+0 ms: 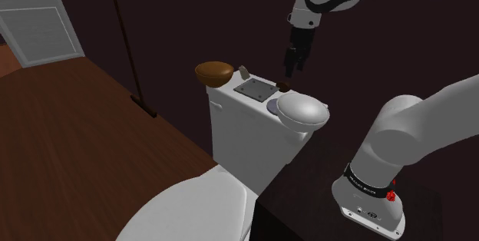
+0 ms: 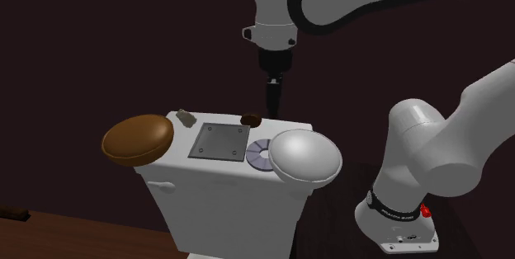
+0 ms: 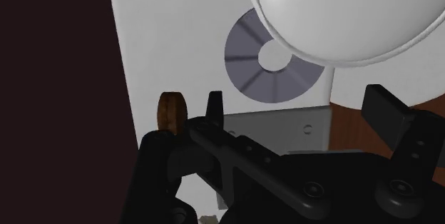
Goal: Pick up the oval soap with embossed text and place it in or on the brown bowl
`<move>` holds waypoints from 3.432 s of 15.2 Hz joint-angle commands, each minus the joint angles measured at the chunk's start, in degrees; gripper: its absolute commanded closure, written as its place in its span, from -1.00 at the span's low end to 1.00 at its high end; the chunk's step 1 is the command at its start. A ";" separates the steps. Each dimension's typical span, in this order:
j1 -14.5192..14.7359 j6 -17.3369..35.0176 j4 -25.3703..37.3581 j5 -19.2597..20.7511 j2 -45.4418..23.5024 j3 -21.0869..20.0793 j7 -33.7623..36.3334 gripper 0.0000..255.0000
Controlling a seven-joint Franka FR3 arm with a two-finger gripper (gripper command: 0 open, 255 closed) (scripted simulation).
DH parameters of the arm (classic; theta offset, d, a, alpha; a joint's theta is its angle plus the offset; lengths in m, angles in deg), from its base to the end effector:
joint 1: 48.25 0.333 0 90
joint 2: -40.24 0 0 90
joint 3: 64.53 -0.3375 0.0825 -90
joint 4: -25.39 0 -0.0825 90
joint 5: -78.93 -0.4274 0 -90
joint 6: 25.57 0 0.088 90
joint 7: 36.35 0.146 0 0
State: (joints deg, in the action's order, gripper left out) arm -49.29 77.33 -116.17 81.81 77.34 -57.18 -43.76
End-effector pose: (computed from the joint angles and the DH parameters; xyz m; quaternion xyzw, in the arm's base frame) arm 0.3764 -0.0629 0.4745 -0.9997 -0.0109 0.0135 0.0160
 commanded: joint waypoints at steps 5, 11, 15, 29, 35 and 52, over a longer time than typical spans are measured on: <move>-1.52 8.48 1.10 4.04 -10.05 4.17 -5.94 -1.00; -2.67 15.54 4.43 6.32 -20.59 7.64 -11.09 -1.00; -2.79 18.87 2.39 6.40 -21.88 8.01 -11.16 -1.00; -2.95 21.95 0.77 6.36 -23.36 8.24 -11.27 1.00; -2.96 21.95 0.81 6.35 -23.40 8.25 -11.29 1.00; -2.86 8.66 8.76 6.29 -18.00 7.10 -11.56 1.00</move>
State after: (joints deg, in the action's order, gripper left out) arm -52.22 86.81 -107.92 88.16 59.07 -49.92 -55.42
